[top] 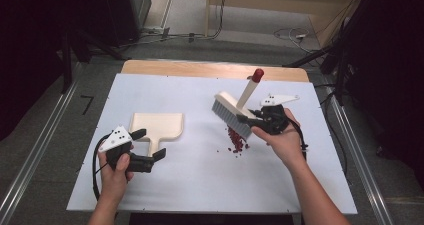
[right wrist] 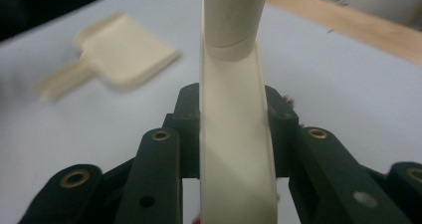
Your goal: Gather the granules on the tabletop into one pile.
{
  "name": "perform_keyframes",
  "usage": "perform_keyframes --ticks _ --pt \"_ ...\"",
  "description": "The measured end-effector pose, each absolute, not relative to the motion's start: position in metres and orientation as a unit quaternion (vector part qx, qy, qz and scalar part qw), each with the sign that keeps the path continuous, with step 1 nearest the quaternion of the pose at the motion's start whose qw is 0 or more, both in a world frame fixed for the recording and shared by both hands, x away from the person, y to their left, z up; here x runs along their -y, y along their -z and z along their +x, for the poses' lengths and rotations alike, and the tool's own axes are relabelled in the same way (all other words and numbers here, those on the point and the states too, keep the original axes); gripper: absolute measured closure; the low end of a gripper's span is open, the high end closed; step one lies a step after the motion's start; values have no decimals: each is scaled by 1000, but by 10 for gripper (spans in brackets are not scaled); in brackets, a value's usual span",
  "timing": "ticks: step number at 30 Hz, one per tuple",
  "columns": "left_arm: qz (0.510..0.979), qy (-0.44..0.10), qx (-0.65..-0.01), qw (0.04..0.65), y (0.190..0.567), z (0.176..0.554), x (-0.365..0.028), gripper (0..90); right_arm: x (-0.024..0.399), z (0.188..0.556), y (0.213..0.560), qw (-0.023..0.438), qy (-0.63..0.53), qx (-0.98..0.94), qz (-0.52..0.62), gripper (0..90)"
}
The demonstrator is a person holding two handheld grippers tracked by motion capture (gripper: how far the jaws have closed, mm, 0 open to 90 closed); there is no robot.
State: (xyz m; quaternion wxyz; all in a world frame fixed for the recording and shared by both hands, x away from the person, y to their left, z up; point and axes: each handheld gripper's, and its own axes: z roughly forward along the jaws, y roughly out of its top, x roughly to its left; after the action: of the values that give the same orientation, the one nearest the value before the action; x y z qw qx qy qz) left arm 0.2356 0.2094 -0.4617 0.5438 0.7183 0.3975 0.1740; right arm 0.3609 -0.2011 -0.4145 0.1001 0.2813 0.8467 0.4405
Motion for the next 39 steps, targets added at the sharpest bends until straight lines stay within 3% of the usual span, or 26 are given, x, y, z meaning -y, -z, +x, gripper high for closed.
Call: perform_keyframes --ticks 5,10,27,39 --pt "716 -174 -399 546 461 236 -209 0 214 336 426 53 -413 -895 158 656" --pt "717 -175 -399 543 461 236 -208 0 216 329 445 9 -394 -913 109 656" --pt "717 -173 -400 544 463 236 -209 0 220 380 455 79 -396 -908 108 656" --pt "718 -173 -401 543 463 237 -210 0 230 384 434 30 -433 -893 118 656"
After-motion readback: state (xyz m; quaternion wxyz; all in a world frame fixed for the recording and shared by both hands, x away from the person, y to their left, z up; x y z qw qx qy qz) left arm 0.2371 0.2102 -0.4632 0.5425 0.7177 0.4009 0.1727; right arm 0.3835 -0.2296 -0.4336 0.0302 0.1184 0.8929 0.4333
